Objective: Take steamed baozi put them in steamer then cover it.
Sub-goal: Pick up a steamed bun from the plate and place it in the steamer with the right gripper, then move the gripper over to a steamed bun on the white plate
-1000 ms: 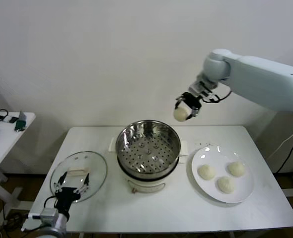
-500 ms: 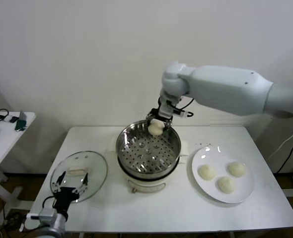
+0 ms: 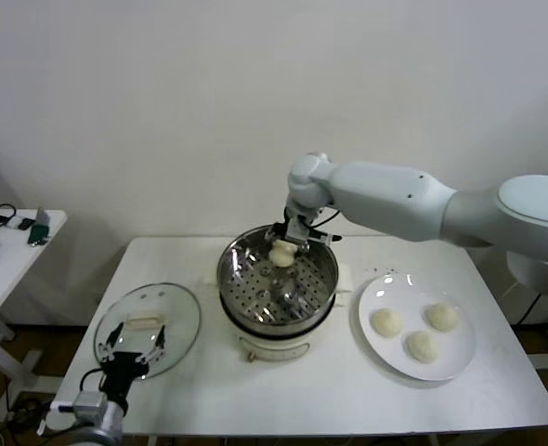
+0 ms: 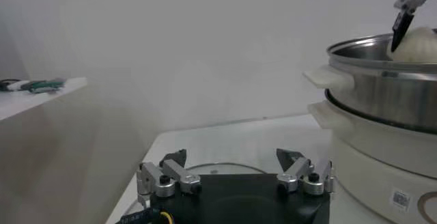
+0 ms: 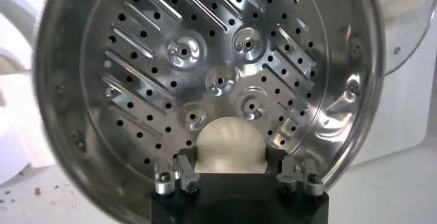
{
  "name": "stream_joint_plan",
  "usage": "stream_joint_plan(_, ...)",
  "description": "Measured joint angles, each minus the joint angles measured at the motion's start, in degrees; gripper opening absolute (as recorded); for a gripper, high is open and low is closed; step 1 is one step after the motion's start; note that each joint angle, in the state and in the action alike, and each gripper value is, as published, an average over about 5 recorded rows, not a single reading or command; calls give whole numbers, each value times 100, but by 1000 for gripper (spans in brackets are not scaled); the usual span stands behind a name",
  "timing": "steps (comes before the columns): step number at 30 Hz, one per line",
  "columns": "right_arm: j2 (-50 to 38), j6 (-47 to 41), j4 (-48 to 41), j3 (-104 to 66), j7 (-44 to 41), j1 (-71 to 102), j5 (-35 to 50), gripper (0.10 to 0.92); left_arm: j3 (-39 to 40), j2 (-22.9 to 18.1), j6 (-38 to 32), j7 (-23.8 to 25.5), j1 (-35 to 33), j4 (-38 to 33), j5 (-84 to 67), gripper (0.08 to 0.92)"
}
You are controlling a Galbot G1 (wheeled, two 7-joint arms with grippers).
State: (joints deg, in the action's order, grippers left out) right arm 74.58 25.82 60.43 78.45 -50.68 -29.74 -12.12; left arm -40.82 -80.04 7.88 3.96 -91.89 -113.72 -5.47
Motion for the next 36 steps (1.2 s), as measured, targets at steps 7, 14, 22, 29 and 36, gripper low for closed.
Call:
stream_joint_plan(7, 50, 42, -131, -70, 124, 152, -63, 682, 2, -22, -7, -6, -3, 0, 5, 823)
stream_joint_plan(14, -46, 69, -37, 0, -24, -40, 394, 813, 2, -36, 16, -1, -17, -65, 13, 823)
stream_joint_plan(22, -405, -313, 286, 668, -581, -1150, 2207, 823, 22, -70, 77, 25, -21, -164, 61, 823)
stream_joint_plan(29, -1147, -1592, 854, 1796, -940, -2500, 4099, 823, 42, -48, 95, 36, 0, -193, 68, 823)
stream_joint_plan(36, -2080, -2927, 1696, 2942, -777, -3249, 5056, 823, 62, -43, 78, 39, 30, -198, 35, 823)
